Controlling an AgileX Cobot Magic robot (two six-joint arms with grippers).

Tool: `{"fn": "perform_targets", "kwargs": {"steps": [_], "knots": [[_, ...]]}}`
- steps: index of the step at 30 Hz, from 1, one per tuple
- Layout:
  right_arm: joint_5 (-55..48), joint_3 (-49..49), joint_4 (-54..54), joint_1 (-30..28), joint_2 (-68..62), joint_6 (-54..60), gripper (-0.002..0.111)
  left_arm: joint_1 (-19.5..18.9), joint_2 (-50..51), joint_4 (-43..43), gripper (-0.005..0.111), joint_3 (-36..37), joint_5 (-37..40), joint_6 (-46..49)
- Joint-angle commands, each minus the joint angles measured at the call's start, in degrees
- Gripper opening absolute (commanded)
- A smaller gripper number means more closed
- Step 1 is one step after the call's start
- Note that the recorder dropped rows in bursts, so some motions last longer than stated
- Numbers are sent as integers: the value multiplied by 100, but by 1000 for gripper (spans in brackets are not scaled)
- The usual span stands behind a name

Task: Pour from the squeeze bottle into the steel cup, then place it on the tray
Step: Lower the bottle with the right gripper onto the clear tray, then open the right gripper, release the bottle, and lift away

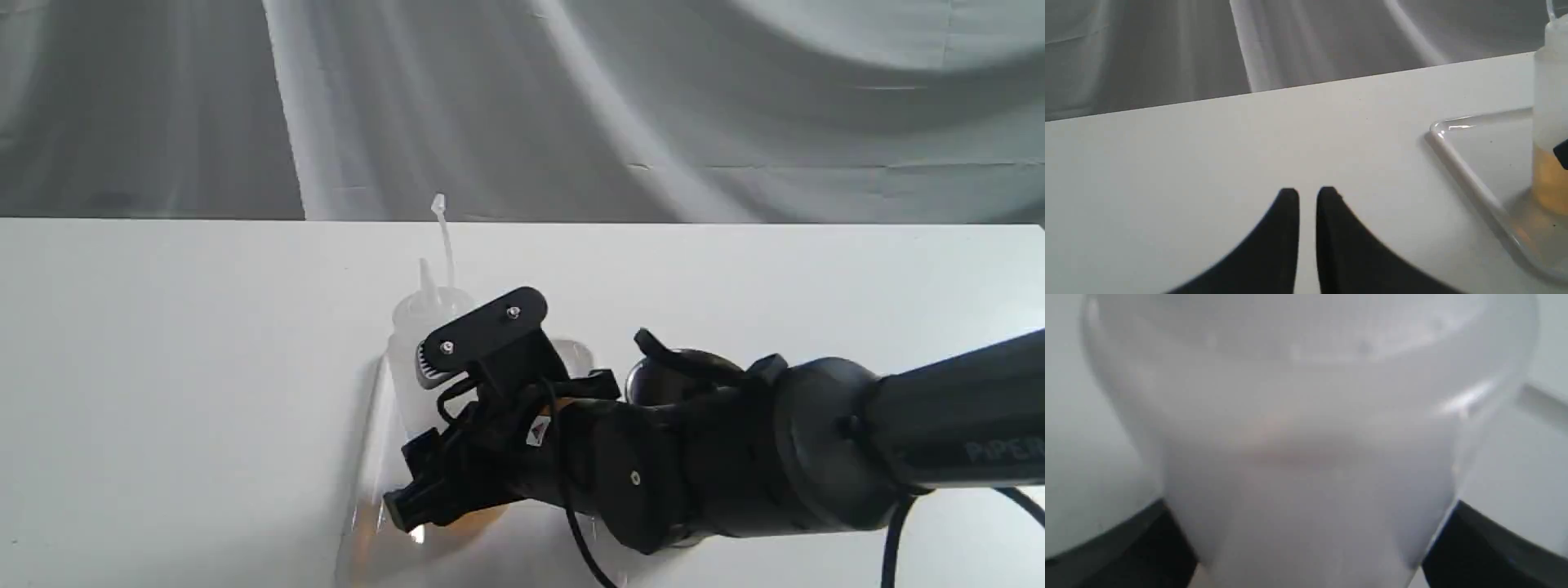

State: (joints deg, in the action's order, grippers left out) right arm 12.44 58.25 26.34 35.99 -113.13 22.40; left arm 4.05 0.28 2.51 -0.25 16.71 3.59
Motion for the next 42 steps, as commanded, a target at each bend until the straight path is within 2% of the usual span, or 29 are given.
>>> {"fn": "perform_targets", "kwargs": {"steps": [1,17,42], "knots": [[-4,-29,-15,0,68,16,80,18,-29,3,8,25,-37,-10],[-4,-29,-29,0,90,27,94,18,-29,3,8,25,-37,-10],[-218,-29,-29,0,1175,52,94,18,-29,3,8,25,-37,-10]]}}
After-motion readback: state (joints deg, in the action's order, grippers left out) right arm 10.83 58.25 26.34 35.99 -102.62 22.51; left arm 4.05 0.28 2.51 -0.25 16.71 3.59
